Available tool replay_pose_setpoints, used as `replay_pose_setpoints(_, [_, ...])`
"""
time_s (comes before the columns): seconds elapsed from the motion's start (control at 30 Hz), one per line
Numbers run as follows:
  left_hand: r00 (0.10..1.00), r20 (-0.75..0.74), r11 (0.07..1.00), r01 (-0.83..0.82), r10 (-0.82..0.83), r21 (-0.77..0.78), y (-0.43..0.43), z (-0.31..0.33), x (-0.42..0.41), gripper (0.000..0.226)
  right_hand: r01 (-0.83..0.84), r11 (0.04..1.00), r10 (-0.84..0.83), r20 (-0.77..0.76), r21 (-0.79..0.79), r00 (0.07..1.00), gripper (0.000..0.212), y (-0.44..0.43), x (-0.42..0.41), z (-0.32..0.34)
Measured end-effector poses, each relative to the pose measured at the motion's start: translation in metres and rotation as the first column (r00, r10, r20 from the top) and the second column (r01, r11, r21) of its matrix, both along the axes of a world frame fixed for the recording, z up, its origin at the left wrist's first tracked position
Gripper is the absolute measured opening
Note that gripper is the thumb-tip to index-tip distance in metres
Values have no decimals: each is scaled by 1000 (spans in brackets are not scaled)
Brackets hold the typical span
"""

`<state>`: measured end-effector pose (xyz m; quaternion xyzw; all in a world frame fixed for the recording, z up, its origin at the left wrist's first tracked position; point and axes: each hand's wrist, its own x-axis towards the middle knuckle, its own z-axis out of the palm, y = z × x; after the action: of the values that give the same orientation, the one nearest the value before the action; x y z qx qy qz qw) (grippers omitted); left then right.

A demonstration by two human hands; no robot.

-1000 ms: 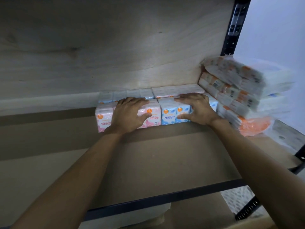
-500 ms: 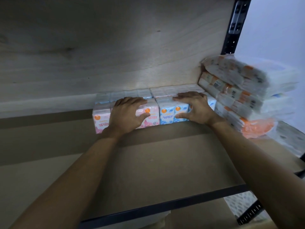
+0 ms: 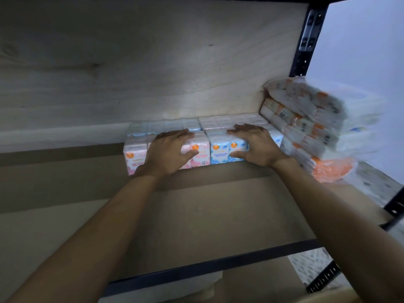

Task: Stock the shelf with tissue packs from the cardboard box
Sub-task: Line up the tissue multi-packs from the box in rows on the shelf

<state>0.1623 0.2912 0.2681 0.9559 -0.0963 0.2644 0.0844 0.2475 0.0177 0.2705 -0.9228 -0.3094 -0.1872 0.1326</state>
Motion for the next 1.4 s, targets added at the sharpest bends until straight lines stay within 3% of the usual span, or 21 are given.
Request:
replay_pose_setpoints(0.3, [980, -199, 1000, 4, -3, 7, -4, 11, -9, 60, 81, 993, -84, -39, -83, 996, 71, 1, -24, 5])
replay_pose_setpoints(0.77, [951, -304, 997, 39, -59, -71, -38, 14, -77, 58, 121, 989, -129, -96, -81, 987, 57, -32, -104, 14])
replay_pose_setpoints(0.97, [960, -228, 981, 132, -162, -139, -82, 10, -123, 56, 142, 987, -149, -109, -73, 983, 52, -57, -172, 15])
replay_pose_setpoints(1.4, [826, -294, 877, 445, -481, -182, -214, -40, -209, 54, 382, 924, -379, -203, -24, 903, 52, -148, -321, -45])
